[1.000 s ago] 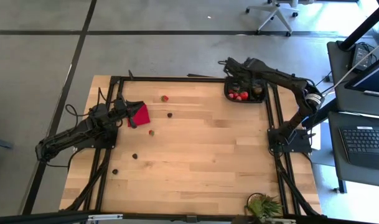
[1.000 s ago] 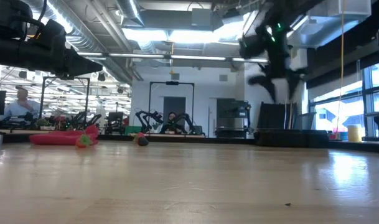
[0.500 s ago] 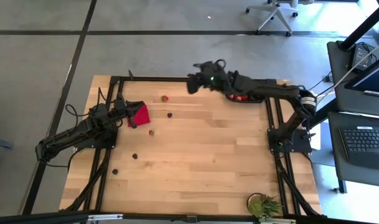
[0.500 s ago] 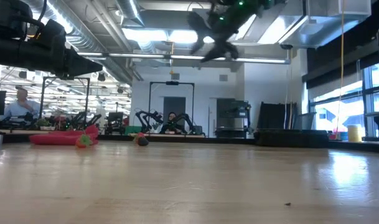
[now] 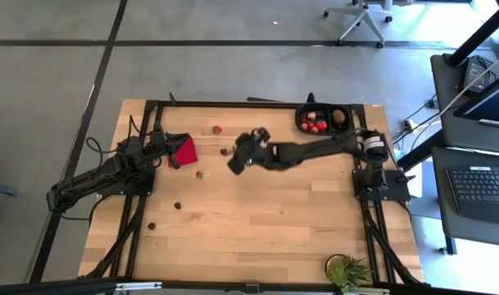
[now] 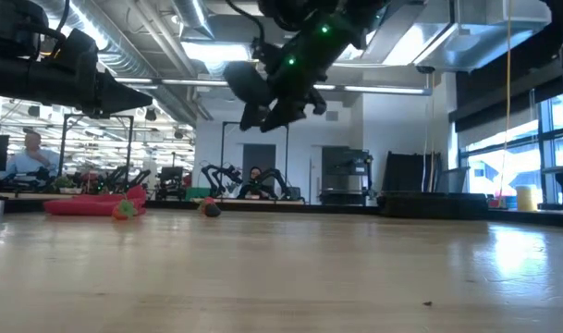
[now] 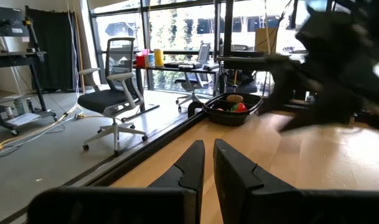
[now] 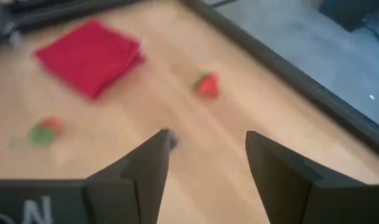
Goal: Pick and placing Produce into tupperware
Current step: Put the black raspberry into the black bin
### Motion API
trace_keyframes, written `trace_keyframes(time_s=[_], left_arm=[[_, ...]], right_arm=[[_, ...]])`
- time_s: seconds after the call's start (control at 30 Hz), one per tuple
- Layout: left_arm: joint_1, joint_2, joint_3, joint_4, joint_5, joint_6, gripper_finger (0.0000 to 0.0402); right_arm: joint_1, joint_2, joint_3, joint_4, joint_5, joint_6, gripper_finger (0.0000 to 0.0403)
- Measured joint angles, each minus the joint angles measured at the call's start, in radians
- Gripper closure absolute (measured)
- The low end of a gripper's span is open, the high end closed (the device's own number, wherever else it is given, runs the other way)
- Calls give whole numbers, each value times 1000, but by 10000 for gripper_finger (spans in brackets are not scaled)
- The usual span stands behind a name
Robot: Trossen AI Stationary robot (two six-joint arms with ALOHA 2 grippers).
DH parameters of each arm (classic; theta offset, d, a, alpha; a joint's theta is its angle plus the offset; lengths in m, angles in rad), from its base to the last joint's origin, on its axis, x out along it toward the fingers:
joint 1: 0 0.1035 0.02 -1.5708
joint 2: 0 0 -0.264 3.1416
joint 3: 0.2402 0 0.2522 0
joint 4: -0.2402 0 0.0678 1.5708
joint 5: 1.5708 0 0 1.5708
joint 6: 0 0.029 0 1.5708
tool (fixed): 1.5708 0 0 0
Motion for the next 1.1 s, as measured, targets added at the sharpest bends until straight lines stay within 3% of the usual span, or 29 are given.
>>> trace_keyframes(time_s=[0.3, 0.57, 0.73, 0.93, 1.1], left_arm=[[0, 0, 0, 0, 0, 0, 374], [0, 0, 0, 0, 0, 2, 374], [0, 0, 0, 0, 0, 3, 374], [0, 0, 0, 0, -3, 3, 374], [0, 0, 0, 1, -3, -3, 374]], right_arm=[[66, -42, -342, 275, -30, -84, 190], [-10, -155, -684, 734, -287, -179, 190], [-29, -208, -859, 1050, -368, -175, 190], [-29, -218, -965, 1286, -414, -148, 190], [-29, -218, -970, 1298, -414, -119, 190]])
